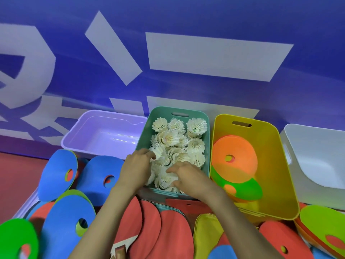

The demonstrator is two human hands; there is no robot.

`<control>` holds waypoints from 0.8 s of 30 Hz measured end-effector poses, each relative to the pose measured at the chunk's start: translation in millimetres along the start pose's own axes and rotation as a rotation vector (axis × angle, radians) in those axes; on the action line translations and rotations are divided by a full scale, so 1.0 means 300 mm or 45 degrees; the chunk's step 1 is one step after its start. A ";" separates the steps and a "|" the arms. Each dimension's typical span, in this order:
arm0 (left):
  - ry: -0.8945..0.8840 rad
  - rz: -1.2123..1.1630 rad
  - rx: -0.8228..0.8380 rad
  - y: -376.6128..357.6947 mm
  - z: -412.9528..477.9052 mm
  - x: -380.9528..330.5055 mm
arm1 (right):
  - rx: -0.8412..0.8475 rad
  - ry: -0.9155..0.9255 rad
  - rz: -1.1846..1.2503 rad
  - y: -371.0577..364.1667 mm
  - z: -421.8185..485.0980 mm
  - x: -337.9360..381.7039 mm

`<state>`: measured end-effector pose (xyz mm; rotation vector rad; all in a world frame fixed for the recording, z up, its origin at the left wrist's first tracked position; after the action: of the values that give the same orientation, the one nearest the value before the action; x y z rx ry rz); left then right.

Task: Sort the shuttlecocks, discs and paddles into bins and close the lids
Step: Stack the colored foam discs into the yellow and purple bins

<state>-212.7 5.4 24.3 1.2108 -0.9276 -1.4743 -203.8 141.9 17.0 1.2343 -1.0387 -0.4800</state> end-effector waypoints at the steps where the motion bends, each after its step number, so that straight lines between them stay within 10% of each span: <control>1: 0.024 -0.090 -0.067 0.024 -0.007 -0.013 | -0.069 -0.017 0.054 0.034 -0.011 -0.011; 8: -0.022 -0.584 -0.467 0.118 -0.114 -0.301 | -0.582 -0.136 0.199 0.282 -0.245 -0.201; 24: -0.373 -0.822 -0.006 -0.263 -0.597 -1.456 | -0.709 -0.604 0.216 0.396 -1.323 -0.988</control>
<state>-42.7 452.7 12.6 1.3871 -0.7473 -2.2089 -38.1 623.7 22.6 0.5394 -1.2796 -0.8856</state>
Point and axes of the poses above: each hand's wrist, its own z-axis towards the middle knuckle, its own y-axis out of the back of the hand, x = y × z, the point moved 7 cm from there along z, towards the middle knuckle, and after that the axes turned 14 degrees about -x, right-handed, at the moved point
